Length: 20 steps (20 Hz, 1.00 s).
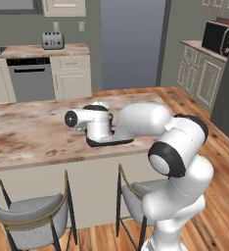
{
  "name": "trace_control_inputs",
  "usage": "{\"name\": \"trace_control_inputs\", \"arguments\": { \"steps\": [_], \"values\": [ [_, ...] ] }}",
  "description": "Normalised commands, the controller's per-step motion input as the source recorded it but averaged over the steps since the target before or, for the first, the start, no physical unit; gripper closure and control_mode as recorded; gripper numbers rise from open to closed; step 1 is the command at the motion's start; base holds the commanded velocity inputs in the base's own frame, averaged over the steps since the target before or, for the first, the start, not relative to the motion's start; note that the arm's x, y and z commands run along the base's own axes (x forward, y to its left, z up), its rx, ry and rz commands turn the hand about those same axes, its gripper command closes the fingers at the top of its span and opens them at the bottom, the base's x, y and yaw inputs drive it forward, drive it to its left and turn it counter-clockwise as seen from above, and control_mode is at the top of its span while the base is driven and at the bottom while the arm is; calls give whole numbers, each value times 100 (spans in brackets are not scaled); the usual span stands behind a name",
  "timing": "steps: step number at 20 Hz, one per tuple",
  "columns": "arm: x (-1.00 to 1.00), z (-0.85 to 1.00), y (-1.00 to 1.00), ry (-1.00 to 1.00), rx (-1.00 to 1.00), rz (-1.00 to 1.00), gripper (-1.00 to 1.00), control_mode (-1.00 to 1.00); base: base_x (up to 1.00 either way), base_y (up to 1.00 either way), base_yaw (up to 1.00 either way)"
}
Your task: Stack the yogurt containers by placing the smaller containers on top of the larger containers.
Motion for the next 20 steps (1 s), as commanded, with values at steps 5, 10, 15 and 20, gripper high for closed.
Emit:
{"name": "trace_control_inputs", "arguments": {
  "steps": [5, 10, 15, 20],
  "values": [
    [0, -10, 0, 0, -1, 0, 100, -100, 0, 0, 0],
    [2, -1, 0, 0, 0, 0, 100, -100, 0, 0, 0],
    [3, 0, 0, 0, 0, 0, 100, -100, 0, 0, 0],
    [0, -5, 0, 0, 0, 0, 100, -100, 0, 0, 0]
  ]
}}
